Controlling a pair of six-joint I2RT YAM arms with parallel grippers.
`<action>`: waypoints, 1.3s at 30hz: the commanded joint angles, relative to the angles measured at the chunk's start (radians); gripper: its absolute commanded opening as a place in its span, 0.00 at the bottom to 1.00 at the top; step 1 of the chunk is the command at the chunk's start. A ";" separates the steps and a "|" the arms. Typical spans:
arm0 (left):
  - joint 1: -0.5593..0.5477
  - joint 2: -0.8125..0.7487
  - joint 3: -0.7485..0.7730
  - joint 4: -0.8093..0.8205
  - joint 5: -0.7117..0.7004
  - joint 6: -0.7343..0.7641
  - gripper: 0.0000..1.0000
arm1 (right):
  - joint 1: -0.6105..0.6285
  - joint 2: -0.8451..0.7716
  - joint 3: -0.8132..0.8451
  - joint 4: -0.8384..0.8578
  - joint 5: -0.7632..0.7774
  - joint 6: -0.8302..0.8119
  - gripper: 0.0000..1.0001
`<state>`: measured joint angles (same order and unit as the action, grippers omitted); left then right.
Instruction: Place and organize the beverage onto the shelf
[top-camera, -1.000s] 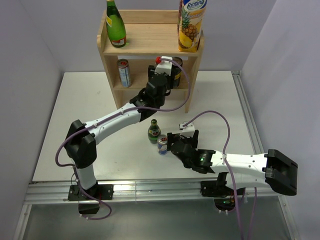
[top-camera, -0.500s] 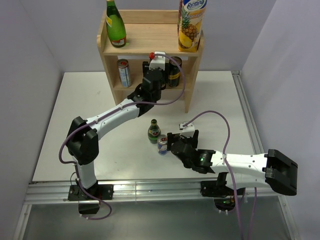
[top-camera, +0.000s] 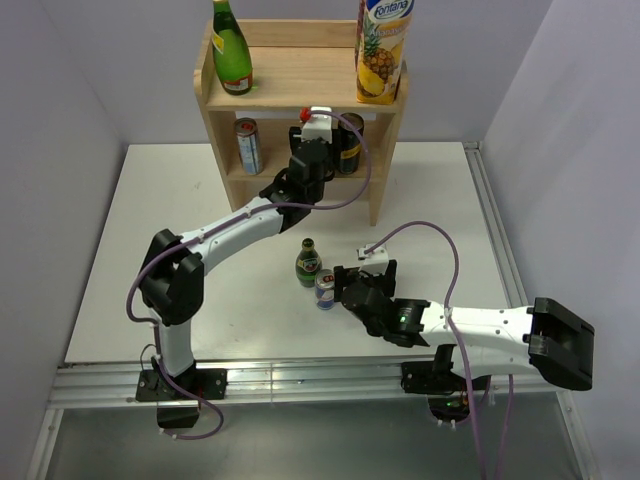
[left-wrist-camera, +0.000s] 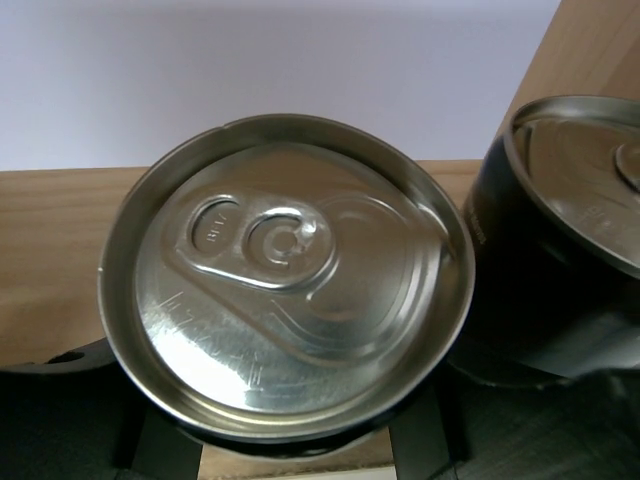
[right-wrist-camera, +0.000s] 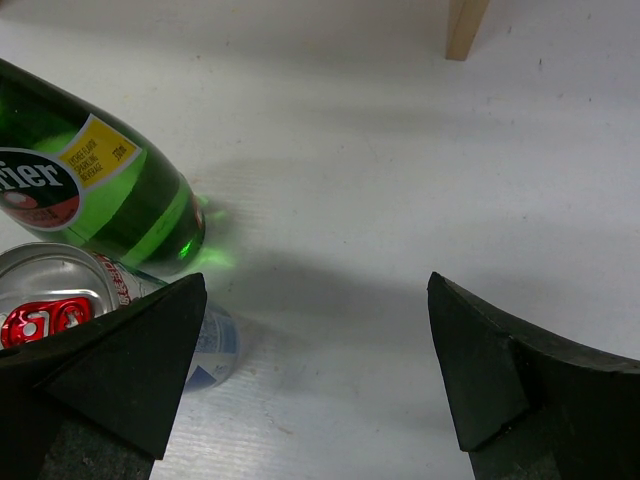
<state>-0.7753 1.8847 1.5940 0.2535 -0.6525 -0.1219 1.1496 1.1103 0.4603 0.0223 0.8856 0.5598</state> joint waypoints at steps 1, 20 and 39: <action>0.002 0.002 0.078 0.058 0.027 -0.042 0.00 | 0.009 0.010 0.048 0.021 0.027 0.002 0.99; -0.004 0.065 0.116 0.010 0.037 -0.068 0.00 | 0.009 0.014 0.054 0.021 0.029 -0.003 0.99; -0.004 0.083 0.095 -0.005 0.016 -0.030 0.77 | 0.009 0.026 0.060 0.025 0.021 -0.003 0.99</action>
<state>-0.7986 1.9423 1.6672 0.2504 -0.6601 -0.1692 1.1496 1.1324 0.4732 0.0227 0.8864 0.5526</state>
